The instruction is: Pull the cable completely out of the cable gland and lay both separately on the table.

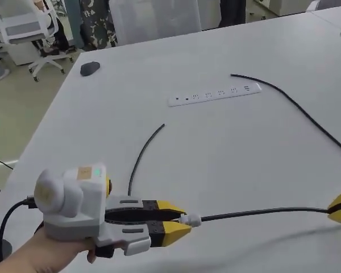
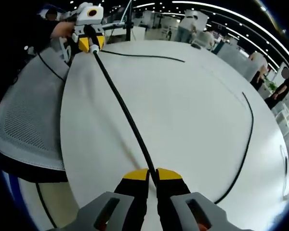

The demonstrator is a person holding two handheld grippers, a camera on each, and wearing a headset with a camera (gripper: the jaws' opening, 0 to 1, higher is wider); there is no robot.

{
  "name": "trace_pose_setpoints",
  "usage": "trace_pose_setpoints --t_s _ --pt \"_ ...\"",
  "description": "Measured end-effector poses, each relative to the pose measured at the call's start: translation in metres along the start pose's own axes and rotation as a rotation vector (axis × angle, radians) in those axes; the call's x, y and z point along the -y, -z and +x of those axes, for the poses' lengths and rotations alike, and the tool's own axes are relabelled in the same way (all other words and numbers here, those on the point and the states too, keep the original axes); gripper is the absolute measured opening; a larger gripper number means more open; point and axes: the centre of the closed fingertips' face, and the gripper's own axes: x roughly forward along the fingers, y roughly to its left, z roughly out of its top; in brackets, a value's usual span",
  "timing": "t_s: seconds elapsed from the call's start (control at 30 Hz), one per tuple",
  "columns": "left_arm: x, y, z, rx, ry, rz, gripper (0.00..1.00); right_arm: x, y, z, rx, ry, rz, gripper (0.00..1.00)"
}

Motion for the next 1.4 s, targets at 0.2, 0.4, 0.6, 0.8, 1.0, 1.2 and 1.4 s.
trace_pose_setpoints --t_s 0.2,0.4,0.6,0.8,1.0,1.2,1.4 --pt "-0.002 0.002 0.001 -0.011 -0.012 0.006 0.15 -0.004 0.001 0.0 -0.003 -0.015 -0.005 0.01" --pt "-0.005 0.001 0.0 -0.016 -0.026 0.016 0.15 -0.017 -0.015 -0.009 0.051 -0.097 0.06 0.22" --pt "0.003 -0.007 0.003 -0.013 -0.015 0.045 0.15 -0.047 -0.091 -0.02 0.264 -0.204 0.071 0.23" --pt "0.007 -0.016 0.006 -0.012 -0.018 0.097 0.15 -0.084 -0.159 -0.02 0.382 -0.314 0.001 0.21" --pt "0.008 -0.014 0.007 -0.018 -0.01 0.097 0.15 -0.104 -0.189 -0.008 0.405 -0.329 -0.096 0.16" --pt "0.01 -0.014 0.009 -0.021 0.0 0.102 0.15 -0.104 -0.193 0.003 0.395 -0.329 -0.124 0.09" --pt "0.009 -0.017 0.013 -0.012 0.006 0.103 0.15 -0.104 -0.191 0.006 0.387 -0.298 -0.165 0.0"
